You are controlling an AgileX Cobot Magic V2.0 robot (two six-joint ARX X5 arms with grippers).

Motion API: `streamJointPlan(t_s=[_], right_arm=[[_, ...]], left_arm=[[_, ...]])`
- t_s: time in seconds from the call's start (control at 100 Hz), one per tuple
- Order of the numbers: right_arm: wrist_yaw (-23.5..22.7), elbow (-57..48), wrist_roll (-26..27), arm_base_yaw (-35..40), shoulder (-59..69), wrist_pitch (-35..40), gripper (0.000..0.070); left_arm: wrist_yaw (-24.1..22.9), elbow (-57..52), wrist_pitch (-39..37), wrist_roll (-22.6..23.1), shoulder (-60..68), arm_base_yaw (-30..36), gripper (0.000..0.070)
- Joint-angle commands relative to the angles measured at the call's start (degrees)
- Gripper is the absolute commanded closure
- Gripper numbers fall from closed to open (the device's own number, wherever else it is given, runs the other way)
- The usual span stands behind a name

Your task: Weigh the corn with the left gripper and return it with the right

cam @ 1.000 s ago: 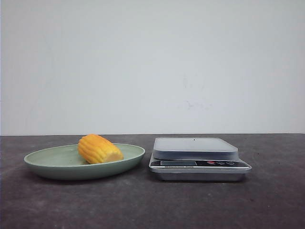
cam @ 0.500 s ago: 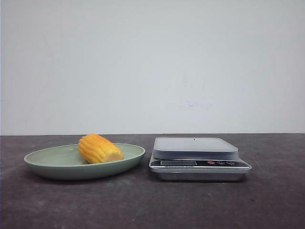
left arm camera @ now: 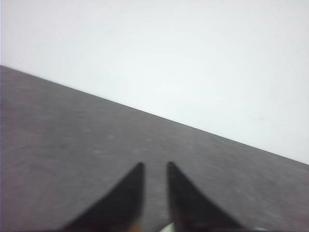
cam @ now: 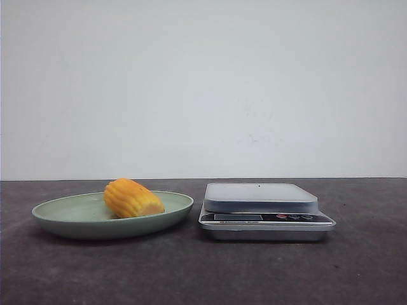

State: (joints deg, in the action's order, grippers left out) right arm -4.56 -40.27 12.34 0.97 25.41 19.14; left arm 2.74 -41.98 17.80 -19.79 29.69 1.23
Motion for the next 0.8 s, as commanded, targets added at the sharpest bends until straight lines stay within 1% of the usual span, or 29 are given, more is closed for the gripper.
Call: streamJointPlan(t_s=[0.0,0.03,0.05,0.09,0.2,0.27,0.33,0.43,0.52,0.67,0.79], right_arm=[[-0.9,-4.7,-0.5,0.1,2.4,1.2,0.0368],[-1.5,-6.4,-0.5,0.1,3.5,2.0,0.0289],[-1.9,-7.4,-0.5,0.1,4.2,2.3,0.0263],[-3.2,-9.4,-0.5,0.2,5.5,3.0,0.0257],[-4.7,-15.3,-1.1,1.0,9.0,5.5,0.0253],[-4.9,-19.5,-1.5,1.8,11.6,8.1,0.0197],[-5.0,-23.2,-2.0,2.4,13.8,10.7,0.0172],[-5.0,-28.2,-3.6,3.5,17.2,15.3,0.0165],[-5.0,-30.6,-5.0,4.2,19.3,17.9,0.0165],[-4.9,-31.0,-5.7,4.8,20.9,20.0,0.0165],[-4.9,-31.0,-6.2,5.0,21.4,21.8,0.0165]], left_arm=[[2.3,-6.4,1.7,1.4,3.8,-0.1,0.0268],[3.3,-8.7,3.1,2.2,5.4,-0.1,0.0273],[3.8,-10.2,4.1,2.6,6.4,-0.1,0.0288],[4.5,-13.0,6.1,2.9,8.4,0.2,0.0322],[4.8,-20.1,10.6,4.2,14.2,2.0,0.0313],[4.8,-23.8,12.1,4.8,17.7,3.8,0.0310],[4.8,-26.3,13.0,4.8,20.5,5.5,0.0310],[4.7,-28.0,14.1,4.7,24.7,8.8,0.0310],[4.6,-28.0,15.7,4.5,28.6,11.5,0.0310],[4.0,-28.0,17.4,4.5,37.0,15.4,0.0310],[1.9,-28.0,17.0,4.5,44.4,18.9,0.0310]])
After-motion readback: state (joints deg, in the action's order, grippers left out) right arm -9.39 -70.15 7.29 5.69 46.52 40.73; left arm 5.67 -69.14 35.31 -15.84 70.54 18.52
